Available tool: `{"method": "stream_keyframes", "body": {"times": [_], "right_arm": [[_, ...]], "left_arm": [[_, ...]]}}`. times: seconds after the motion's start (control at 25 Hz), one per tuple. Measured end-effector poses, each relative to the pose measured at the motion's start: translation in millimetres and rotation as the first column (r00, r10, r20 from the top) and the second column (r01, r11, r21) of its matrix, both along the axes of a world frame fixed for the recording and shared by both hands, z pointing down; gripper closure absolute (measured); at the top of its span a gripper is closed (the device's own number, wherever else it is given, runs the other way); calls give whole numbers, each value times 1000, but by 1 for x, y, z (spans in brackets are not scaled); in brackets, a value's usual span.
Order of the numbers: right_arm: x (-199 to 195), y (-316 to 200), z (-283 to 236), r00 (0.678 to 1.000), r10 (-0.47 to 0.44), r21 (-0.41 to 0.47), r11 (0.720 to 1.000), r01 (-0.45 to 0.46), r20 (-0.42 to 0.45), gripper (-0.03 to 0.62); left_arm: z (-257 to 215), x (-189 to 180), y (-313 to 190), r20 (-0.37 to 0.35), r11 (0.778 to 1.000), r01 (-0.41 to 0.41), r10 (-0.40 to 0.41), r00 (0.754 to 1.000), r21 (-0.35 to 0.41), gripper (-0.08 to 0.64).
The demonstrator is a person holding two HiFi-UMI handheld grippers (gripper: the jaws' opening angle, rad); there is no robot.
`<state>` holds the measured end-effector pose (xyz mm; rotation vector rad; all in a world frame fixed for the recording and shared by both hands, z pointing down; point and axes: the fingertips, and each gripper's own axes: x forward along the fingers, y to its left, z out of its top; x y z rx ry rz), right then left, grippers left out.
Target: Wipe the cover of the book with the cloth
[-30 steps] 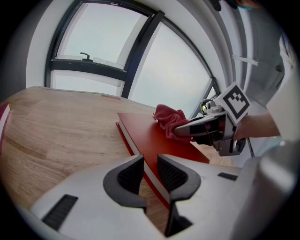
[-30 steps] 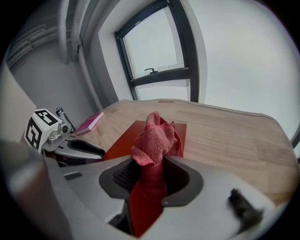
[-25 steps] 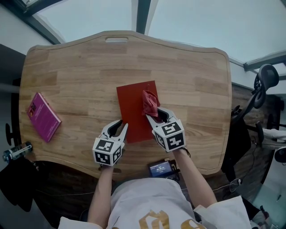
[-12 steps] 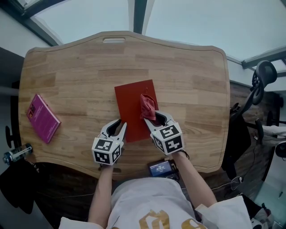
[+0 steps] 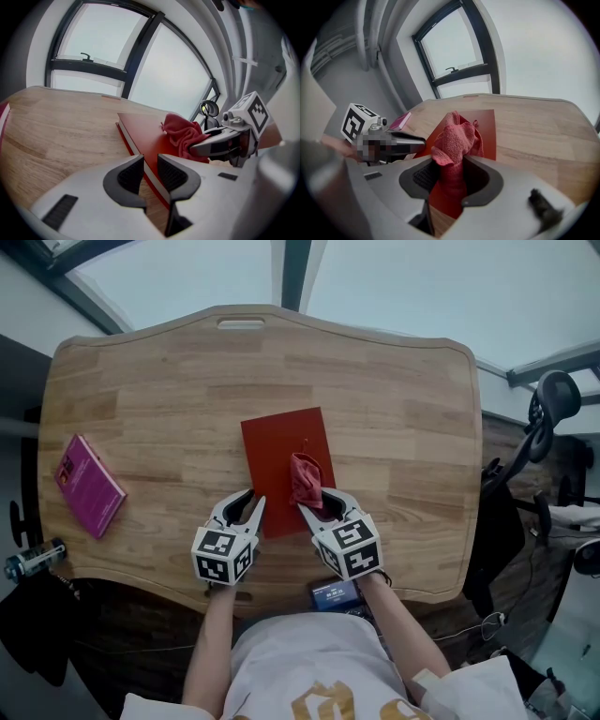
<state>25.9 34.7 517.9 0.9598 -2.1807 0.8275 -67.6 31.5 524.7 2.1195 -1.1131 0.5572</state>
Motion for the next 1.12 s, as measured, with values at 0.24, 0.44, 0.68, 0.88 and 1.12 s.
{"method": "stream_keyframes", "body": {"times": [0.24,0.44,0.68,0.88,1.12], "right_arm": [[-6,12,0,1000,-18,-24,1000,18,17,449],[-10,19,1,999,-36,-24,999,37,17,449],[-23,31,-1,997,-54,-59,997,58,61,449],[-30,34,-3,994,-80,-47,995,83,68,449],[-26,35,-5,995,-81,-34,996,84,60,449]], "left_arm": [[0,0,0,-5,1000,1,-1,1000,-2,463],[1,0,0,-7,1000,0,0,1000,-3,463],[1,-1,0,-10,1000,4,-4,1000,-3,463],[2,-1,-1,-28,1000,14,-15,1000,-20,463],[3,-4,-1,-104,992,75,-85,991,-100,463]]}}
